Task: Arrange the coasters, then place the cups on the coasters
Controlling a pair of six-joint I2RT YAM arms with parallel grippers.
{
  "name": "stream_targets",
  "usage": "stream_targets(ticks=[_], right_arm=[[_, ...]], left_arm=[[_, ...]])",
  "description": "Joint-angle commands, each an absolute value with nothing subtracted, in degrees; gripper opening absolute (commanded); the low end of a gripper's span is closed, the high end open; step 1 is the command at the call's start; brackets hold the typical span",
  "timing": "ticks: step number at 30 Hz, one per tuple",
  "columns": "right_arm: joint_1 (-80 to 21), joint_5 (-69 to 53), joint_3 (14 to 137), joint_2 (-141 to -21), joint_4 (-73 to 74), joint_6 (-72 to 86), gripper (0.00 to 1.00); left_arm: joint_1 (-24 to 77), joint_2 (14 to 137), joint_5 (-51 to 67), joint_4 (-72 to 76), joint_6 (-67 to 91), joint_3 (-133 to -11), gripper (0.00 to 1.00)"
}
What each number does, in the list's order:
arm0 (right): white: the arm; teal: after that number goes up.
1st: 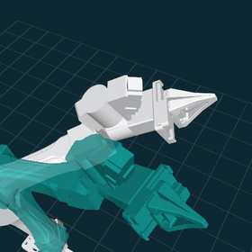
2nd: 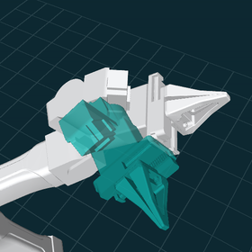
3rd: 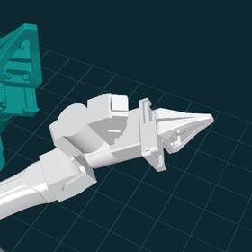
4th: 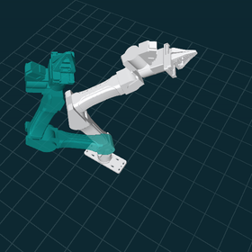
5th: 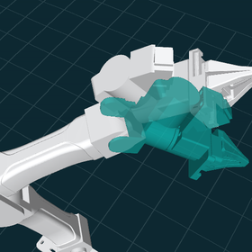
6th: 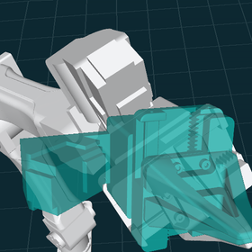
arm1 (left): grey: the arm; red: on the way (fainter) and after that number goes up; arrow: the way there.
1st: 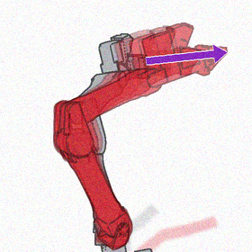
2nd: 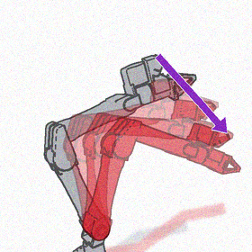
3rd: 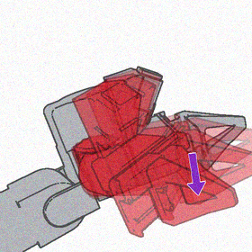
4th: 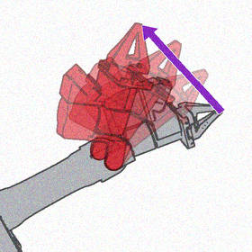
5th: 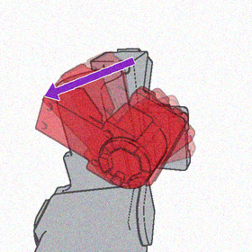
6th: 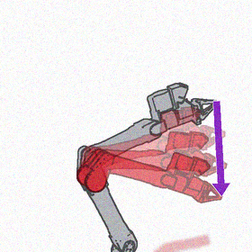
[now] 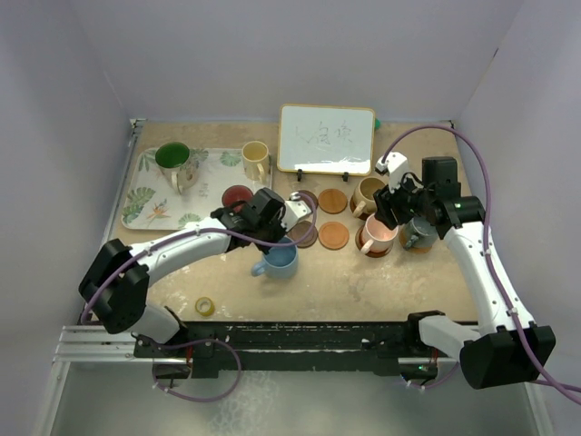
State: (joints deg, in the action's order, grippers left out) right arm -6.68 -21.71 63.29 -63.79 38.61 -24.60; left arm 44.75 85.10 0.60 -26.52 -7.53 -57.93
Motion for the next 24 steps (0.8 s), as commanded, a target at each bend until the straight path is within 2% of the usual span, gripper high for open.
stream_targets(ticks=[1,9,15,19,24], right_arm=[[-6.6,-21.6,63.1,-63.9,37.0,-24.2,0.58],[-6.6,-22.4,63.1,-63.8,37.1,-24.2,0.58],[-6.5,-23.2,63.1,-64.3,37.2,-24.1,0.58],[-6.6,-23.6,63.3,-64.8,37.4,-24.0,0.58],[-6.6,-23.3,63.1,-64.5,37.3,-24.0,0.58]], left_arm=[[45.3,85.2,-0.3,-19.5,-6.5,-58.4,0.03],[45.8,86.5,0.9,-17.5,-6.7,-56.6,0.03],[45.9,86.5,2.1,-17.5,-6.9,-56.5,0.07],[45.9,86.2,2.7,-17.4,-7.0,-56.4,0.03],[45.9,85.6,3.8,-18.0,-6.7,-57.3,0.03]])
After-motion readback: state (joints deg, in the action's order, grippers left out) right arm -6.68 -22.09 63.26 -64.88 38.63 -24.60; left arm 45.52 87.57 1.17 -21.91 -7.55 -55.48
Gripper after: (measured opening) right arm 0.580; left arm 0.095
